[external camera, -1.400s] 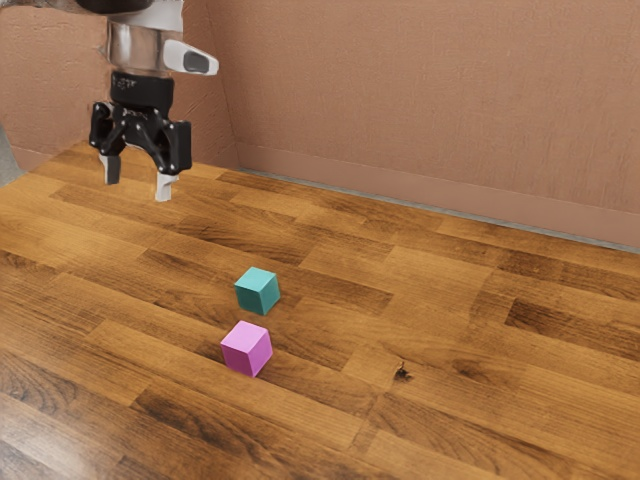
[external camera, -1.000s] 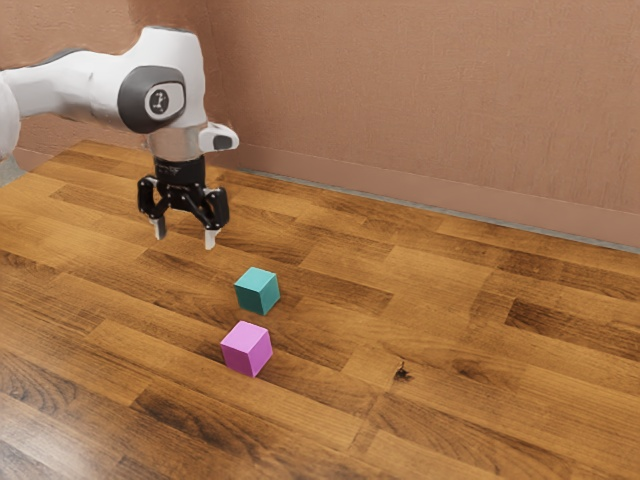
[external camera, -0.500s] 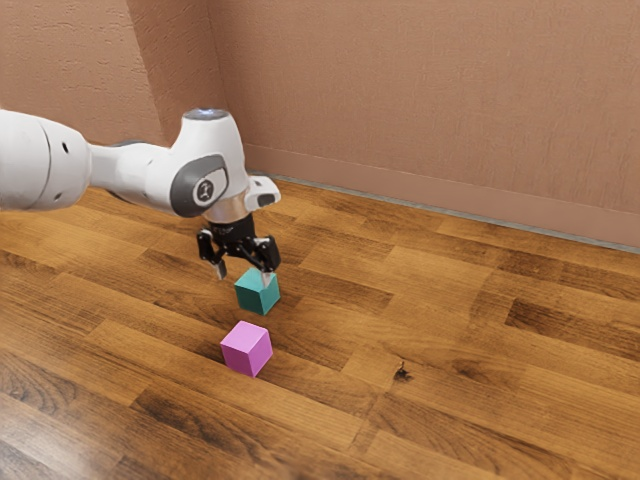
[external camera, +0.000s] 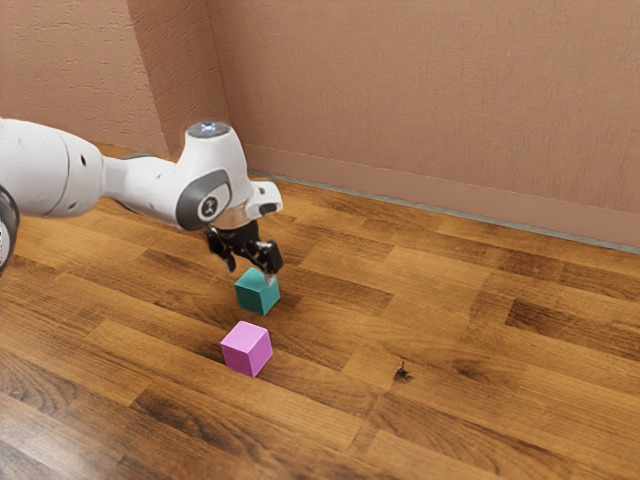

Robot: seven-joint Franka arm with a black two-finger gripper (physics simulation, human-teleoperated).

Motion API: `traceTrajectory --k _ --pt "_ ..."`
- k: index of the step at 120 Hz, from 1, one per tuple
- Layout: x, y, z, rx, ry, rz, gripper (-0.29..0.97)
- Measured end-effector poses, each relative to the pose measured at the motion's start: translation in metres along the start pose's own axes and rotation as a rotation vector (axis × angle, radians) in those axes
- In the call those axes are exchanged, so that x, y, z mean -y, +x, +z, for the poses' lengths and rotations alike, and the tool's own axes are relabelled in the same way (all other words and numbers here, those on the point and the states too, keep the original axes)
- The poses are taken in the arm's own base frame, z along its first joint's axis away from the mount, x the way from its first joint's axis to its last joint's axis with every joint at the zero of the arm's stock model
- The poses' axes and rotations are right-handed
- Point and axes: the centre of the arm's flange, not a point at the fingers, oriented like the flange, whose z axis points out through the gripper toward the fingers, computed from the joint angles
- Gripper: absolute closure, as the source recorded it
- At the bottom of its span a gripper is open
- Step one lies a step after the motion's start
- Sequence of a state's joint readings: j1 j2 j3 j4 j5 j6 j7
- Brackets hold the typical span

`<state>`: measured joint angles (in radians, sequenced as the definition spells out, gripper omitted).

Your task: Pick up the blue block with one arm, and put the blue block on the pink block with one arm

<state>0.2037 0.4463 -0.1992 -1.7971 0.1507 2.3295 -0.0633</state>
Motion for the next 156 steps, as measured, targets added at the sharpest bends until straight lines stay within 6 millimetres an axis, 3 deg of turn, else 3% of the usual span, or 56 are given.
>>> traceTrajectory --k 12,82,118,146,156 --pt "0.003 -0.002 0.014 0.016 -0.003 0.023 0.0" --pt "0.015 0.018 0.053 0.022 -0.024 0.087 0.01" --pt "0.017 0.02 0.054 0.022 -0.028 0.1 0.23" --pt "0.02 0.023 0.051 0.018 -0.025 0.099 0.28" --pt "0.021 0.024 0.034 0.008 -0.015 0.097 0.3"
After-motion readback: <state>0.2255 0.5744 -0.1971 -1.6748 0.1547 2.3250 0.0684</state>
